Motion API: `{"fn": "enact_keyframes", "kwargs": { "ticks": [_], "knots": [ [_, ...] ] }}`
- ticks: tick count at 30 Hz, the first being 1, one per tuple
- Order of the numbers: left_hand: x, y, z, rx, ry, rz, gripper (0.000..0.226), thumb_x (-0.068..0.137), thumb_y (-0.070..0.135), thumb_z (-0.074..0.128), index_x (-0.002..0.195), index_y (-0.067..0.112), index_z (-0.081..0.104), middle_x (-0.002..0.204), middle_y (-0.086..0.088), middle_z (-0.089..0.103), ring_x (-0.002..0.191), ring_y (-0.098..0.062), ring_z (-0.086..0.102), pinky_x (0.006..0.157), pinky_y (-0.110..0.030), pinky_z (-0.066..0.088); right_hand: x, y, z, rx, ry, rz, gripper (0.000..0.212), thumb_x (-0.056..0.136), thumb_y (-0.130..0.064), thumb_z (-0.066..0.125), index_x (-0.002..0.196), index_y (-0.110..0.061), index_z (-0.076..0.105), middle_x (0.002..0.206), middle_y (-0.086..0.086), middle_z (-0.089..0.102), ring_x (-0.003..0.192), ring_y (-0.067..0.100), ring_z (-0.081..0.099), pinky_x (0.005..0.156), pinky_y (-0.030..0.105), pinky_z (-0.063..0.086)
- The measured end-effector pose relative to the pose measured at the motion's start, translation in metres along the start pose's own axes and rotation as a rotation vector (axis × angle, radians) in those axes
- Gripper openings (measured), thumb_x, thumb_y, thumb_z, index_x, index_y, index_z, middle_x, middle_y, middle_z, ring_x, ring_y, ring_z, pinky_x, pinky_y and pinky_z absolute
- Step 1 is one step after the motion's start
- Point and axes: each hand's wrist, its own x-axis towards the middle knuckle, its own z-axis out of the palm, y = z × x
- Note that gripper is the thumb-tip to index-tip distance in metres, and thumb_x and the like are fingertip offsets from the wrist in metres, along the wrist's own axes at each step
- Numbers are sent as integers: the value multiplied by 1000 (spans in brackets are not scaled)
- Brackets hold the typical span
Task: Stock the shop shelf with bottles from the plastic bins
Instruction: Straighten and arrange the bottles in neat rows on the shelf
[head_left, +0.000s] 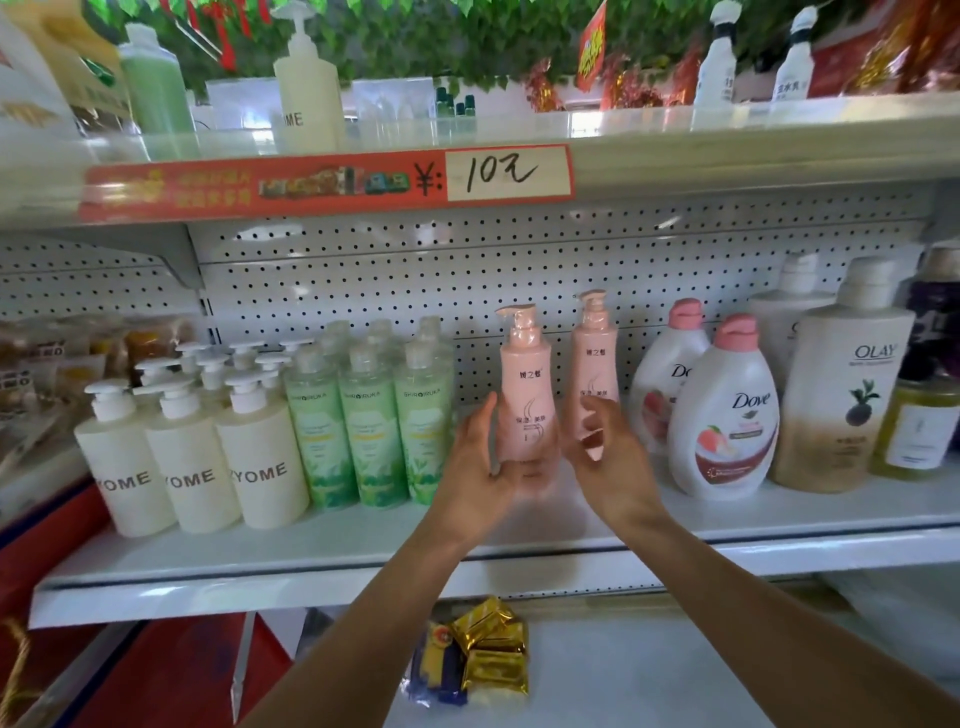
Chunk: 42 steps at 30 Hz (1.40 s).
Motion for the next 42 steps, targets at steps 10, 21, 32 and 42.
{"fn": "enact_keyframes", "kwargs": {
  "ticks": [10, 21, 32, 42],
  "knots": [
    [15, 17, -2, 90, 168, 76, 84, 90, 20, 65, 154, 23, 11, 159, 2, 23, 144, -14, 26, 117, -43, 29, 42, 14, -24, -100, -37, 139, 43, 93, -8, 55, 133, -8, 40, 131, 16, 46, 124, 30, 43, 84, 24, 30],
    [27, 35, 4, -21, 162, -10, 78, 87, 11, 67, 150, 19, 22, 139, 2, 51, 117, -10, 54, 106, -41, 44, 37, 18, -22, -121, 100, 47, 42, 93, -16, 58, 131, -7, 45, 127, 18, 50, 120, 32, 47, 93, 35, 38],
    [5, 2, 26, -180, 168, -128, 53, 81, 3, 65, 127, 17, 43, 119, 3, 52, 101, -1, 55, 84, -14, 49, 7, 4, 26, 14, -184, -52, 34, 86, -30, 69, 114, -19, 52, 104, -4, 67, 90, 15, 65, 79, 36, 55],
    [47, -7, 25, -337, 200, -327, 38, 100, 19, 43, 137, 23, 39, 126, -6, 59, 106, -20, 62, 88, -27, 48, 40, -1, 63, -146, -165, -22, 33, 93, -19, 56, 123, -7, 48, 116, 15, 56, 104, 31, 57, 86, 39, 49]
  ]
}}
